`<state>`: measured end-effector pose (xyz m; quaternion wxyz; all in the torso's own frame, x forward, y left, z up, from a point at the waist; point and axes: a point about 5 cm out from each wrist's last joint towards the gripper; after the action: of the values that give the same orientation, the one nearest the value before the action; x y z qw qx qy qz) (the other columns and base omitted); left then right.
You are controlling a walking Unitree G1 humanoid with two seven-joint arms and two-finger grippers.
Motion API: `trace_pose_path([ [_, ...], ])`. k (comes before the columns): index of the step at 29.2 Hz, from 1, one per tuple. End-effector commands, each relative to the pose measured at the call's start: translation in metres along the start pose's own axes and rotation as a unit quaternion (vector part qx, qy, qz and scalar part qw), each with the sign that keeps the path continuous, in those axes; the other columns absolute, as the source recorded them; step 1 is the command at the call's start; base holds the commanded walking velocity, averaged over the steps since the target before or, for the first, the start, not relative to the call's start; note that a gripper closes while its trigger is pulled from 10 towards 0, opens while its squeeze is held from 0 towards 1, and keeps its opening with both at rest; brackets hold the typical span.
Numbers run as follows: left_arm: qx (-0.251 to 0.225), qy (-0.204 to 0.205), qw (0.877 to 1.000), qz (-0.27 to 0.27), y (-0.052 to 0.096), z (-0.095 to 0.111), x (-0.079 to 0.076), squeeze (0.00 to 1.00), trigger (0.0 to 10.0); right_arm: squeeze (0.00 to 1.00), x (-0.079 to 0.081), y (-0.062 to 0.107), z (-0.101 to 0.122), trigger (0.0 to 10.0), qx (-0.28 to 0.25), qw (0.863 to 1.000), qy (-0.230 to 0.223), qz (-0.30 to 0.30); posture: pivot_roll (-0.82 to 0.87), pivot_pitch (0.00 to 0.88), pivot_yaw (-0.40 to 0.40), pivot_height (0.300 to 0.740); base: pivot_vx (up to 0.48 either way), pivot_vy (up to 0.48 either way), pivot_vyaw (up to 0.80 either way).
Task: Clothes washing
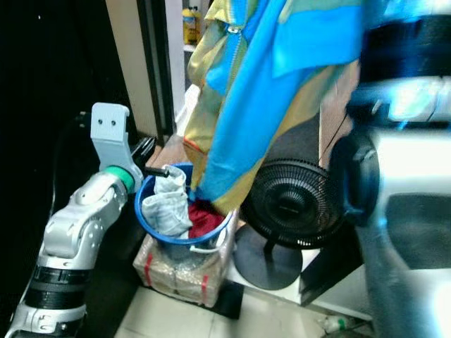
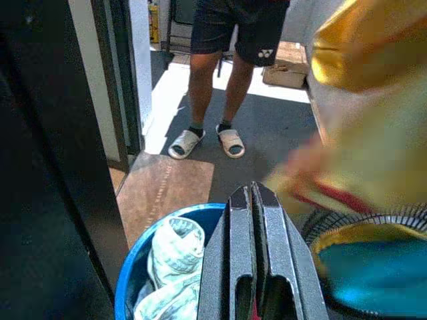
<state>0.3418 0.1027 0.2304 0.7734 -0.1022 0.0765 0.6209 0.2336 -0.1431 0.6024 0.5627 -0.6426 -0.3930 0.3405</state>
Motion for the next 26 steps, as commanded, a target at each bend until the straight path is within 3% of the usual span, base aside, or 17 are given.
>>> trace_pose_path([
  [1, 0.007, 0.003, 1.0, 0.002, 0.001, -0.005, 0.0, 0.0, 10.0, 0.0, -0.008, -0.01, 0.012, 10.0, -0.032, 0.999, 0.005, -0.019, 0.05, 0.0, 0.022, 0.74, 0.0, 0.0, 0.0],
  [5, 0.013, 0.001, 1.0, -0.002, 0.001, -0.007, 0.0, 0.0, 10.0, 0.0, -0.023, -0.038, 0.033, 10.0, -0.078, 0.995, 0.024, -0.05, 0.04, 0.0, 0.027, 0.74, 0.0, 0.0, 0.0],
  [9, 0.014, 0.0, 1.0, -0.003, 0.002, -0.007, -0.001, 0.0, 10.0, 0.0, -0.025, -0.043, 0.034, 10.0, -0.076, 0.996, 0.026, -0.048, 0.05, 0.0, 0.023, 0.74, 0.0, 0.0, 0.0],
  [11, 0.015, 0.001, 1.0, -0.003, 0.002, -0.008, -0.001, 0.0, 10.0, 0.0, -0.021, -0.036, 0.022, 10.0, -0.052, 0.998, 0.027, -0.03, 0.05, 0.0, 0.023, 0.74, 0.0, 0.0, 0.0],
  [12, 0.015, 0.001, 1.0, -0.002, 0.003, -0.008, -0.001, 0.0, 10.0, 0.0, -0.012, -0.016, 0.0, 10.0, -0.01, 1.0, 0.017, 0.001, 0.06, 0.0, 0.025, 0.74, 0.0, 0.0, 0.0],
  [14, 0.015, 0.001, 1.0, -0.002, 0.003, -0.008, -0.001, 0.0, 10.0, 0.0, -0.012, -0.016, 0.0, 10.0, -0.01, 1.0, 0.017, 0.001, 0.06, 0.0, 0.025, 0.74, 0.0, 0.0, 0.0],
  [15, 0.015, 0.001, 1.0, -0.002, 0.004, -0.008, -0.001, 0.0, 10.0, 0.0, -0.002, 0.008, -0.024, 10.0, 0.04, 0.999, 0.006, 0.029, 0.06, 0.0, 0.027, 0.74, 0.0, 0.0, 0.0],
  [17, 0.015, 0.001, 1.0, -0.002, 0.004, -0.008, -0.001, 0.0, 10.0, 0.0, -0.002, 0.008, -0.024, 10.0, 0.04, 0.999, 0.006, 0.029, 0.06, 0.0, 0.027, 0.74, 0.0, 0.0, 0.0],
  [18, 0.017, -0.001, 1.0, 0.0, 0.006, -0.008, 0.001, 0.0, 10.0, 0.0, 0.025, 0.074, -0.06, 10.0, 0.142, 0.985, -0.043, 0.083, 0.08, 0.0, 0.029, 0.74, 0.0, 0.0, 0.0],
  [19, 0.017, -0.001, 1.0, 0.0, 0.006, -0.008, 0.001, 0.0, 10.0, 0.0, 0.025, 0.074, -0.06, 10.0, 0.142, 0.985, -0.043, 0.083, 0.08, 0.0, 0.029, 0.74, 0.0, 0.0, 0.0],
  [20, 0.019, -0.003, 1.0, 0.002, 0.007, -0.009, 0.002, 0.0, 10.0, 0.0, 0.047, 0.15, -0.075, 10.0, 0.233, 0.96, -0.088, 0.128, 0.09, 0.0, 0.028, 0.74, 0.0, 0.0, 0.0],
  [22, 0.019, -0.003, 1.0, 0.002, 0.007, -0.009, 0.002, 0.0, 10.0, 0.0, 0.047, 0.15, -0.075, 10.0, 0.233, 0.96, -0.088, 0.128, 0.09, 0.0, 0.028, 0.74, 0.0, 0.0, 0.0],
  [23, 0.021, -0.006, 1.0, 0.003, 0.007, -0.009, 0.003, 0.0, 10.0, 0.0, 0.056, 0.212, -0.075, 10.0, 0.305, 0.933, -0.122, 0.149, 0.09, 0.0, 0.028, 0.74, 0.0, 0.0, 0.0],
  [25, 0.021, -0.006, 1.0, 0.003, 0.007, -0.009, 0.003, 0.0, 10.0, 0.0, 0.056, 0.212, -0.075, 10.0, 0.305, 0.933, -0.122, 0.149, 0.09, 0.0, 0.028, 0.74, 0.0, 0.0, 0.0],
  [26, 0.022, -0.007, 1.0, 0.002, 0.007, -0.01, 0.003, 0.0, 10.0, 0.0, 0.055, 0.25, -0.068, 10.0, 0.348, 0.915, -0.132, 0.156, 0.09, 0.0, 0.028, 0.74, 0.0, 0.0, 0.0],
])
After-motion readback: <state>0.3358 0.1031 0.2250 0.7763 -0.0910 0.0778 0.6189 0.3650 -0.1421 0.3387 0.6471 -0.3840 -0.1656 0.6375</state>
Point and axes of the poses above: a point about 5 cm out from each wrist's last joint towards the gripper, its own y axis pointing back from the gripper into the wrist, its own z axis along the axis of the wrist's last joint, x = y × z, and after that the axes turned 9 degrees about y, right-handed
